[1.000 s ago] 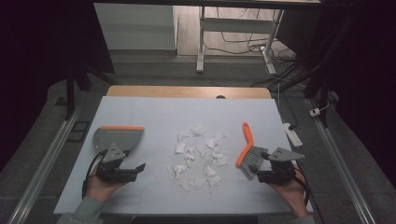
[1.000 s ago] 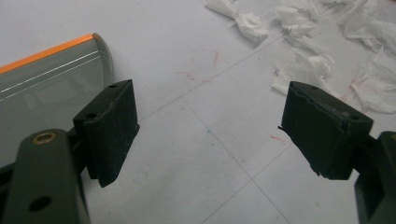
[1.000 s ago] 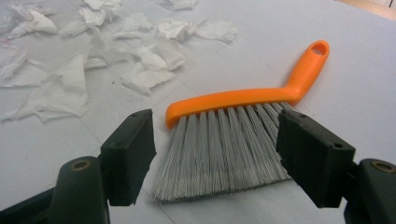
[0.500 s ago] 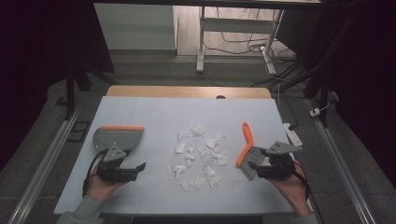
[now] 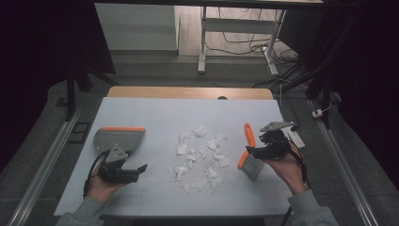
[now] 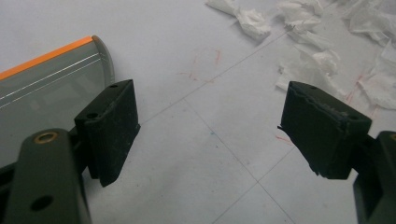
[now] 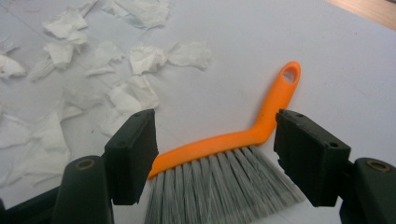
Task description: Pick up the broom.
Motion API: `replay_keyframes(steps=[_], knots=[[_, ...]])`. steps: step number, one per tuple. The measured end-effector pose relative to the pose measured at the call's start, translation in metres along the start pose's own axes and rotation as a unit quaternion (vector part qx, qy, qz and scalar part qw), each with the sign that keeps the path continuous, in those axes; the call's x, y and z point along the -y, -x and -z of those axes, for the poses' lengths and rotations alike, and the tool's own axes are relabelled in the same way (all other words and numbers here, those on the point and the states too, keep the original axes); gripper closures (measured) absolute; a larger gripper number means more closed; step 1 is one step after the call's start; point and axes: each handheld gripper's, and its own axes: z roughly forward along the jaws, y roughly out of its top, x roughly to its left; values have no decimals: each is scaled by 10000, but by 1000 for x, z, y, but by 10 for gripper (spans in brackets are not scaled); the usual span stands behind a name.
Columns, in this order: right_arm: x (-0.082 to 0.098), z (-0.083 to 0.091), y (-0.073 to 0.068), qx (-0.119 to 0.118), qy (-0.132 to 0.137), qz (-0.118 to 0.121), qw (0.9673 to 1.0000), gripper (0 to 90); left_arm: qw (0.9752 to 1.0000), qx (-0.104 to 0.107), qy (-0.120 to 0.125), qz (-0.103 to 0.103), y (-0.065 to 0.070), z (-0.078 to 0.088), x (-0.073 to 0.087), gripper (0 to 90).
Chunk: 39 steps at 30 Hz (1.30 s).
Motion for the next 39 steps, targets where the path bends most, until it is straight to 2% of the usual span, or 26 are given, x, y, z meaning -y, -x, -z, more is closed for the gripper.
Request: replay_keyframes(steps=[2,7,8,10,13,14,15,16,18,19,20,21,22,23,24,25,26,30,32,35,36,38,39], knots=[[-11,-7,5,-59,-144,-70,9999,301,10000,-9,-2,0,-1,0,0,200],[-24,-18,12,-58,-363,-177,9992,302,10000,-40,-27,-25,-1,-1,1,200],[-29,-24,15,-53,-512,-293,9982,302,10000,-35,-14,-23,0,0,1,200],[-33,-31,17,10,-709,-356,9968,306,10000,-30,12,-20,0,1,1,200],[-39,-45,22,107,-1151,-572,9917,316,10000,-58,-2,-34,1,0,2,200],[-39,-45,22,107,-1151,-572,9917,316,10000,-51,1,-38,1,0,2,200],[-42,-54,26,212,-1434,-696,9870,318,10000,-45,1,-48,2,0,2,200],[-42,-54,26,212,-1434,-696,9870,318,10000,-42,6,-40,2,0,2,200],[-44,-62,29,292,-1644,-815,9826,317,10000,-9,-5,-55,3,-1,3,200],[-45,-69,33,332,-1777,-938,9791,318,10000,9,-6,-73,3,-1,3,198],[-45,-69,33,332,-1777,-938,9791,318,10000,38,-1,-89,3,-1,3,198],[-45,-76,38,382,-1927,-1049,9749,322,9999,55,4,-96,3,-1,4,195],[-45,-76,38,382,-1927,-1049,9749,322,9999,65,8,-100,3,-1,4,195],[-43,-82,42,427,-2060,-1176,9705,322,9999,71,9,-108,3,-1,4,194],[-42,-84,43,437,-2088,-1216,9694,322,9999,75,9,-111,3,-1,4,193],[-41,-88,45,459,-2183,-1286,9663,322,9999,82,8,-113,3,-1,4,193],[-41,-88,45,459,-2183,-1286,9663,322,9999,86,5,-118,3,-1,4,193],[-36,-99,47,580,-2440,-1413,9577,329,9999,106,-14,-122,4,-2,4,191],[-36,-101,47,609,-2448,-1458,9566,334,9998,114,-30,-129,5,-3,4,190],[-36,-103,47,680,-2521,-1512,9534,351,9998,112,-49,-145,5,-4,4,190],[-35,-104,47,750,-2536,-1531,9521,362,9998,108,-53,-150,6,-4,4,190],[-34,-107,48,769,-2643,-1621,9476,411,9998,106,-63,-159,6,-4,5,189],[-34,-107,48,769,-2643,-1621,9476,411,9998,110,-64,-158,6,-4,5,189]])
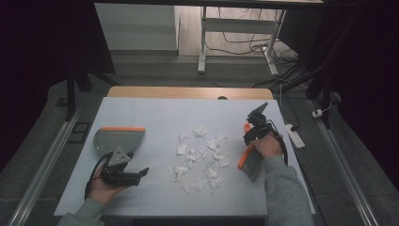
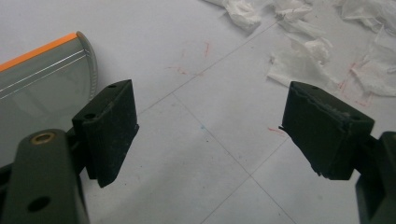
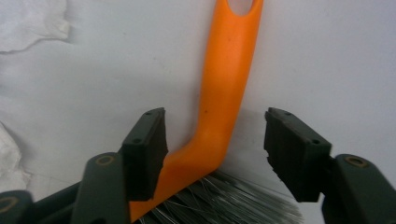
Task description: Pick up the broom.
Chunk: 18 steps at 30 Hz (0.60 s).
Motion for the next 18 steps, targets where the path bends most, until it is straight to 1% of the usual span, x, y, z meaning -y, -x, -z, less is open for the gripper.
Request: replay_keyframes(steps=[1,6,9,11,14,16,17,18], knots=[[0,-2,0,11,-39,-77,10000,444,10000,2,3,2,0,0,0,189],[0,-6,0,-98,-216,-211,9995,499,10000,12,-5,-1,0,0,0,189],[0,-10,1,-258,-277,-421,9984,551,10000,45,15,18,1,0,0,189],[0,-10,1,-228,-266,-443,9984,563,10000,43,14,21,1,0,0,189],[1,-10,0,-152,-258,-576,9979,603,10000,50,11,30,1,0,0,189],[1,-10,-1,-48,-240,-624,9978,652,10000,65,18,39,1,0,0,189],[1,-10,-1,-6,-227,-650,9976,692,10000,74,22,43,1,0,0,189],[1,-10,-1,-6,-227,-650,9976,692,10000,73,24,37,1,1,0,189]])
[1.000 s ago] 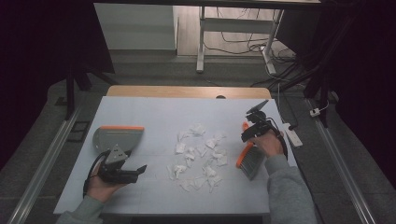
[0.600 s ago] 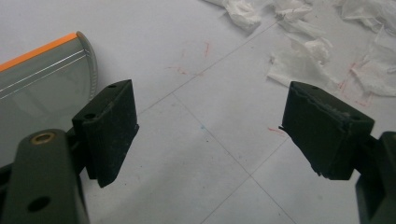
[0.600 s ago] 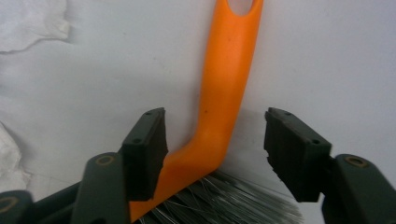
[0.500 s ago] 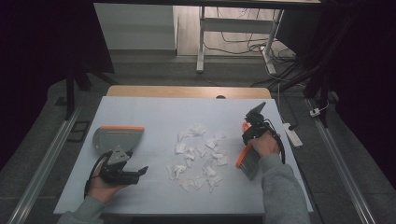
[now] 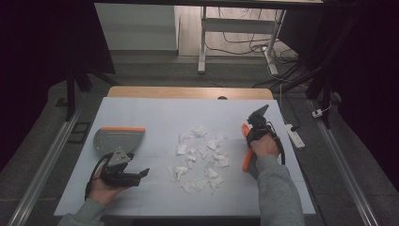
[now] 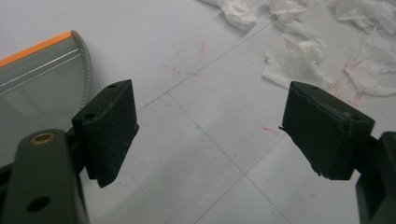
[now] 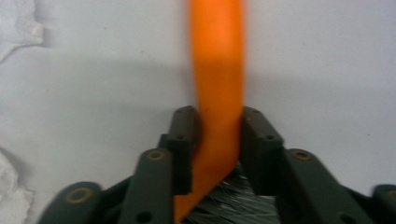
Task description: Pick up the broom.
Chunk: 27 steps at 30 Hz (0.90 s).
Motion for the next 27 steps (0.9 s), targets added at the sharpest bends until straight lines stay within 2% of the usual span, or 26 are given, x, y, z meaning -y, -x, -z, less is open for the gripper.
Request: replay_keyframes(steps=[5,9,10,11,12,16,18,20,23,24,26,27], knots=[[1,0,3,-82,56,22,9999,697,10000,-4,0,9,-1,0,0,189],[2,1,6,-210,79,147,9996,700,10000,-6,-16,10,-1,0,0,189],[3,1,10,-346,73,221,9991,701,10000,-7,-19,12,-1,0,0,189],[3,1,10,-346,73,221,9991,701,10000,-10,-19,17,-1,-1,0,189],[5,2,13,-513,73,269,9983,702,10000,-11,-20,21,-1,-1,0,189],[8,6,17,-689,185,405,9966,702,10000,-23,-35,32,-2,-2,0,189],[12,12,21,-877,343,515,9942,703,10000,-30,-50,25,-1,-2,0,188],[14,14,23,-934,374,504,9936,703,10000,-35,-57,24,-1,-3,0,188],[20,23,30,-1192,553,472,9902,703,10000,-49,-63,31,-2,-3,0,188],[22,25,32,-1249,625,495,9890,703,10000,-57,-63,21,-2,-3,0,188],[28,31,33,-1514,890,502,9832,703,9999,-69,-68,29,-2,-4,0,188],[28,31,33,-1514,890,502,9832,703,9999,-85,-72,34,-2,-4,0,188]])
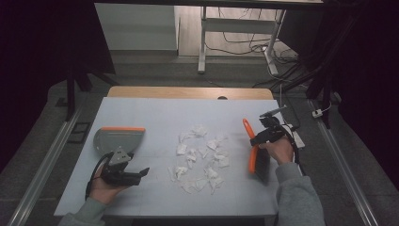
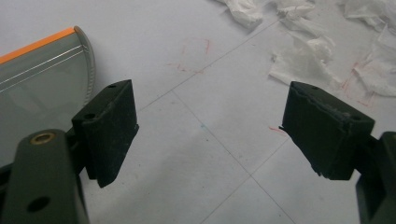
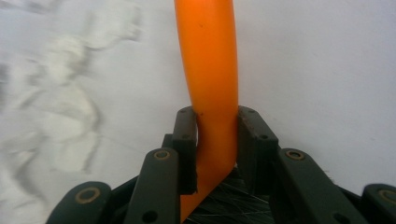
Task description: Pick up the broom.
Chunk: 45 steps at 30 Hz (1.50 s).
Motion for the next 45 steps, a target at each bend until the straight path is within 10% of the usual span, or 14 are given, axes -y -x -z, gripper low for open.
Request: replay_keyframes(steps=[6,18,33,45], knots=[[10,13,0,-394,447,80,9982,703,10000,-55,-22,16,0,-2,-1,190],[30,37,-9,-1128,1408,234,9833,703,9998,-170,4,36,1,-6,-6,193],[36,52,-38,-1730,2379,299,9553,702,9999,-163,26,-13,5,-9,-13,203],[31,46,-77,-1884,2755,476,9415,701,9999,-142,81,-6,4,-7,-13,204]])
